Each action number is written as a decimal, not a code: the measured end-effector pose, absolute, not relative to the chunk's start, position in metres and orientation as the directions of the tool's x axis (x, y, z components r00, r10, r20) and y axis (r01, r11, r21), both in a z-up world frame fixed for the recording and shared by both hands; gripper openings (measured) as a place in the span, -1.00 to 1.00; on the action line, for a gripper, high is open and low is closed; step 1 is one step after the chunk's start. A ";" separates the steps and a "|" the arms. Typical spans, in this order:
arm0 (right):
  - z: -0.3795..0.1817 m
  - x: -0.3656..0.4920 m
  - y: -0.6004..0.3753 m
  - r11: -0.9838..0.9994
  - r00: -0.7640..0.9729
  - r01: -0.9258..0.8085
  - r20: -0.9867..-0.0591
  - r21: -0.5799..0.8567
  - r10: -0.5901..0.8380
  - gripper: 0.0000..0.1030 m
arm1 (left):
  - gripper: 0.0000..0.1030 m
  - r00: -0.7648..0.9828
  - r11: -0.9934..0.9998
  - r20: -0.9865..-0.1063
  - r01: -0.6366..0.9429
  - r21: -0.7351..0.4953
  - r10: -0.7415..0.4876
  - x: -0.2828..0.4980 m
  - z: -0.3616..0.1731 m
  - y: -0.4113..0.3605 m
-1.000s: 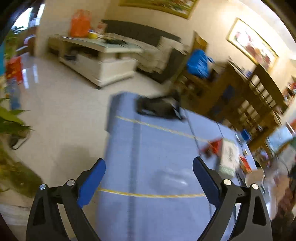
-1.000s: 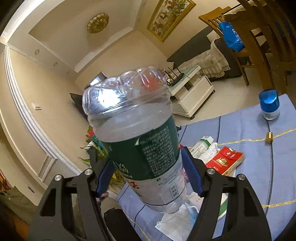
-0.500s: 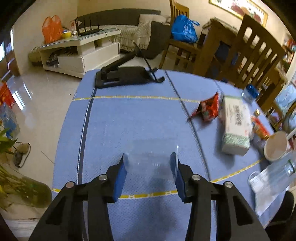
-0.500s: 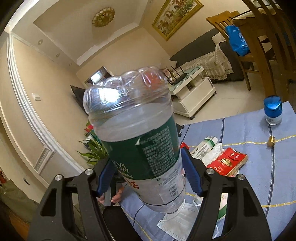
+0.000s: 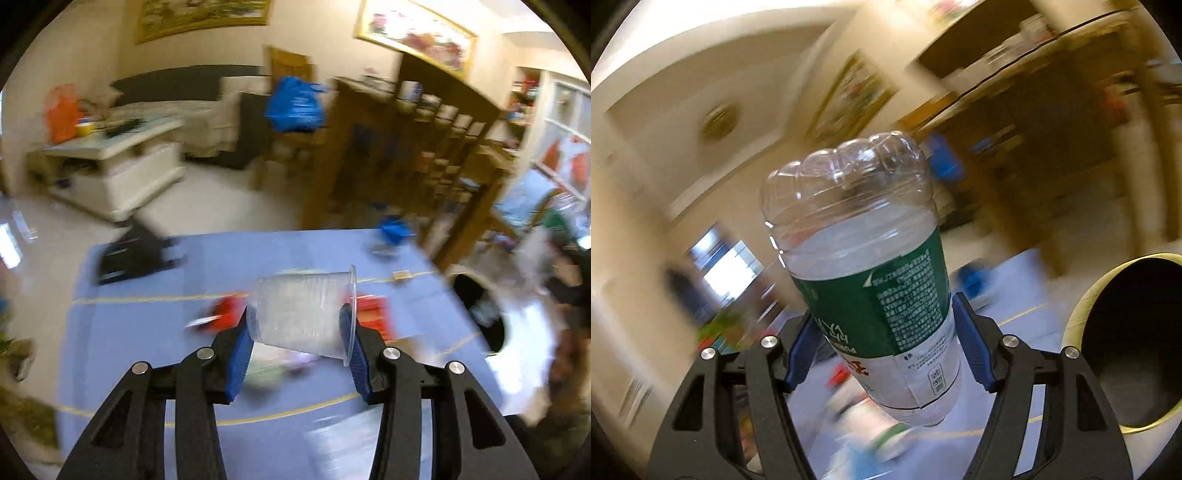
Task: Collect trash
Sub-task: 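Carry the bottle and cup to the black bin and release both tools, then grasp the white paper cup with the right tool while the left tool grasps the blue mask, then carry the paper cup and mask over the bin and release both tools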
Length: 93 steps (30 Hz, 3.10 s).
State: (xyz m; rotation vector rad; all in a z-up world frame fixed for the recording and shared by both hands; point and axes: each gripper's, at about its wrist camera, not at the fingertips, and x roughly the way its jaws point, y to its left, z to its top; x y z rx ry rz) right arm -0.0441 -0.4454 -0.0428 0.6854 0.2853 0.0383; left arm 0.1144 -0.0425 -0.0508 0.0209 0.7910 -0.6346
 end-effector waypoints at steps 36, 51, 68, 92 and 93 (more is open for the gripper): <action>-0.154 -0.160 -0.618 0.281 0.715 0.681 -0.533 0.676 -0.453 0.89 | 0.66 0.238 0.578 -0.823 0.805 -0.130 -0.516 0.014 -0.113 -0.402; -0.103 -0.019 -0.392 0.940 0.843 -0.042 -0.493 0.338 0.214 0.89 | 0.87 0.493 0.863 -0.768 0.482 -0.149 -0.408 0.018 -0.108 -0.092; -0.134 0.008 -0.171 0.887 0.571 -0.462 -0.770 -0.015 0.285 0.85 | 0.87 0.522 0.913 -0.758 0.327 -0.245 -0.390 0.055 -0.147 0.064; -0.081 -0.020 -0.203 0.881 0.595 -0.427 -0.670 0.203 0.443 0.06 | 0.38 0.462 0.915 -0.837 0.389 -0.106 -0.293 0.031 -0.172 0.026; -0.084 -0.021 -0.211 0.885 0.601 -0.411 -0.665 0.218 0.443 0.07 | 0.17 0.486 0.920 -0.835 0.388 -0.059 -0.258 0.030 -0.172 0.023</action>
